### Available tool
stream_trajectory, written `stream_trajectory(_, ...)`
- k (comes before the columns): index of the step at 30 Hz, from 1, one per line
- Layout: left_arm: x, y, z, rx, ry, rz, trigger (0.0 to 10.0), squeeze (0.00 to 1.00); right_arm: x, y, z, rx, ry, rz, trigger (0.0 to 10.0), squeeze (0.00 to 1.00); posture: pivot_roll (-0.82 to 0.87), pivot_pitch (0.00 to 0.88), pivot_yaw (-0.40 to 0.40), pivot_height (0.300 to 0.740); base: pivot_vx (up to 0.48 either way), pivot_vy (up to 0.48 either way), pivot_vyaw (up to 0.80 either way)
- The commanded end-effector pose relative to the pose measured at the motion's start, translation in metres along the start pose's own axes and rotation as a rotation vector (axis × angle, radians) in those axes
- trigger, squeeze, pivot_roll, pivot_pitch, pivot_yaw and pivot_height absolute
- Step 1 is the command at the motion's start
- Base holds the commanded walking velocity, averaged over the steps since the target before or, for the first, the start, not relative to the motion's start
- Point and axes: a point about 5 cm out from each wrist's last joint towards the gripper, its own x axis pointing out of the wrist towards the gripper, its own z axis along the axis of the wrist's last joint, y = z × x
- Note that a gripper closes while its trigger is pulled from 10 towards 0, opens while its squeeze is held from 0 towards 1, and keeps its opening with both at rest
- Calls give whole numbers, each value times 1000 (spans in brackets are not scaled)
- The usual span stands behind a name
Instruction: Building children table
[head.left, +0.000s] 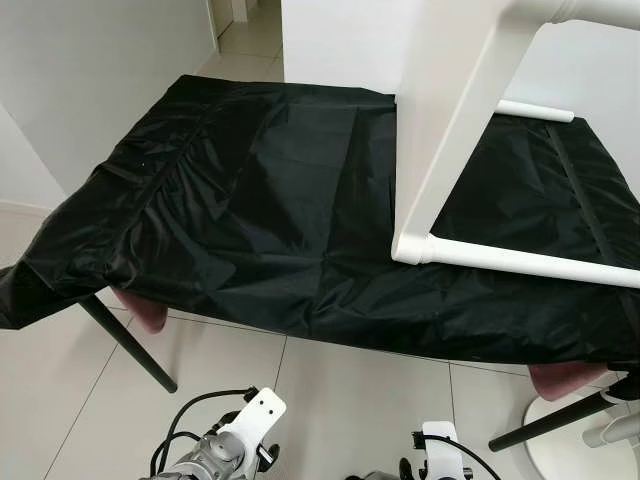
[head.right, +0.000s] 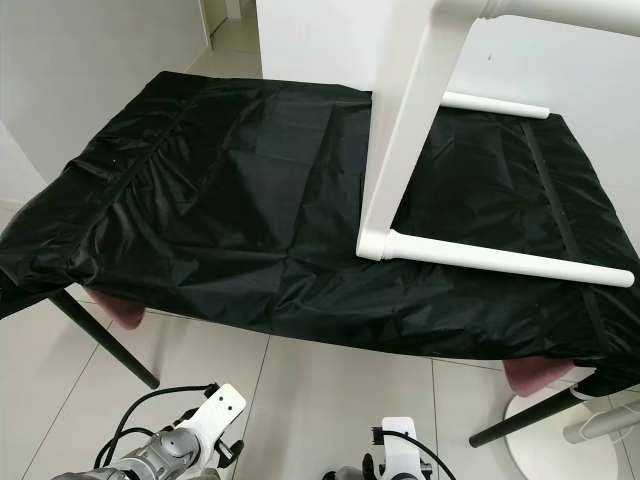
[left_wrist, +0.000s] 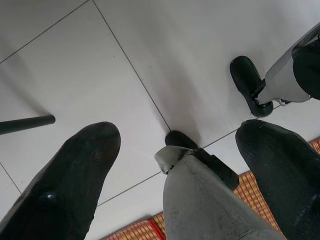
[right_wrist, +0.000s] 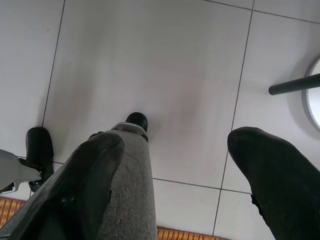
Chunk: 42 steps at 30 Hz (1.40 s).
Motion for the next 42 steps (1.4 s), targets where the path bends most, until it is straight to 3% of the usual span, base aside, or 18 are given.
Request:
stream_trajectory(1, -1, 0, -7, 8, 28, 27, 10000, 0, -4, 5, -16, 13, 64, 13, 10000, 0, -18, 0, 0, 740, 0, 0, 0)
stream_trajectory(42, 0, 3, -3, 1, 19, 30, 10000, 0, -3, 4, -13, 30, 55, 17, 10000, 0, -14, 0, 2, 740, 0, 0, 0)
